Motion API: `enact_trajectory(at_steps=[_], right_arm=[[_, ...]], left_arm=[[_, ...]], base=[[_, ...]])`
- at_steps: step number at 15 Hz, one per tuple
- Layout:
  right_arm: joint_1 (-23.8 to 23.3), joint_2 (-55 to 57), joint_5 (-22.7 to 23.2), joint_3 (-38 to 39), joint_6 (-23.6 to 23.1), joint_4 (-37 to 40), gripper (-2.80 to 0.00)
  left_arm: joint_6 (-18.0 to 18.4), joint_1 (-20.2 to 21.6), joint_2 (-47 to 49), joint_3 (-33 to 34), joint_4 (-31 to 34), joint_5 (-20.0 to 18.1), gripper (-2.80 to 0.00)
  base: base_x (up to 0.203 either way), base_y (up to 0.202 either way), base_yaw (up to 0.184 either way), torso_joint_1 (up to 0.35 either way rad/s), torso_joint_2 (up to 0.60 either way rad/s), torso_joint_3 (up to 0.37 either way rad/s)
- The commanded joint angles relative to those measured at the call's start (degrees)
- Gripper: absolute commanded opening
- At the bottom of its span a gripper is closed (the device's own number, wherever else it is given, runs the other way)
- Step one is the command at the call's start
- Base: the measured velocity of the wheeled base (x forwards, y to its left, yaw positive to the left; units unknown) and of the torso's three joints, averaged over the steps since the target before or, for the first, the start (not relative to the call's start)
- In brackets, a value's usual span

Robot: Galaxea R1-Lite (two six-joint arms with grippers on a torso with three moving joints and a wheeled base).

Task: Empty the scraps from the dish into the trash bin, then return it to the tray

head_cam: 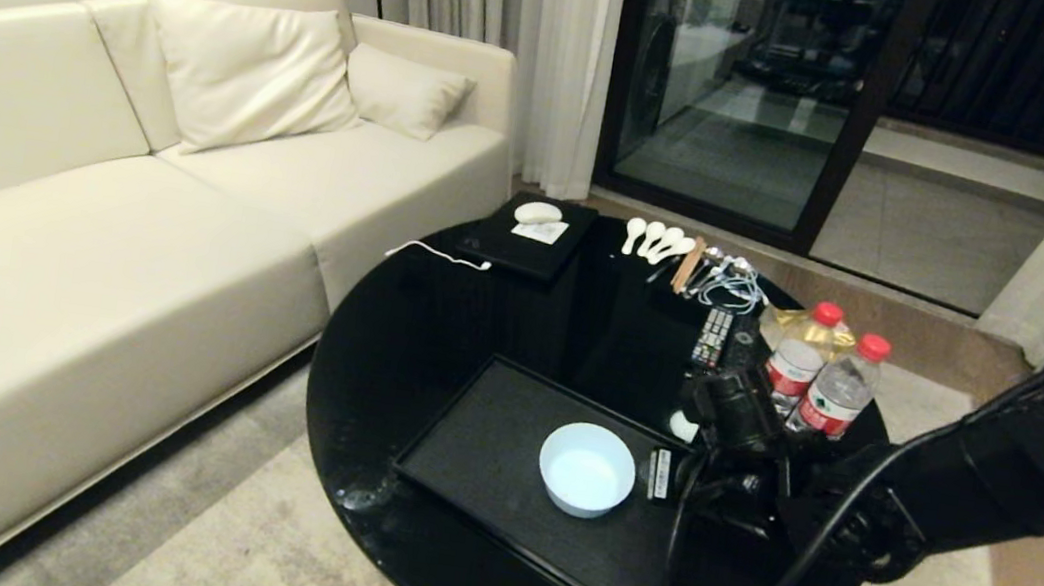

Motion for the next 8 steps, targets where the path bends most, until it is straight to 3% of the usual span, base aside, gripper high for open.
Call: enact_trajectory(at_steps=[1,4,8], right_arm=[[0.33,-2.39,-0.13,1.64,0.09,-1.34,-2.80],[0.36,-3.98,-0.11,5.47,-3.58,-6.21,-2.80],[0.27,-5.63,-0.40,12.87,-10.06,-20.49,-2.80]], left_arm=[[-0.05,0.00,-0.02,0.00,-0.02,0.02,-2.80],[-0.05,0.00,-0.02,0.00,-0.02,0.02,-2.80],[-0.05,0.00,-0.02,0.00,-0.02,0.02,-2.80]], base=[[0.000,0.000,0.000,0.000,0.00,0.000],[0.000,0.000,0.000,0.000,0.00,0.000],[0.000,0.000,0.000,0.000,0.00,0.000]])
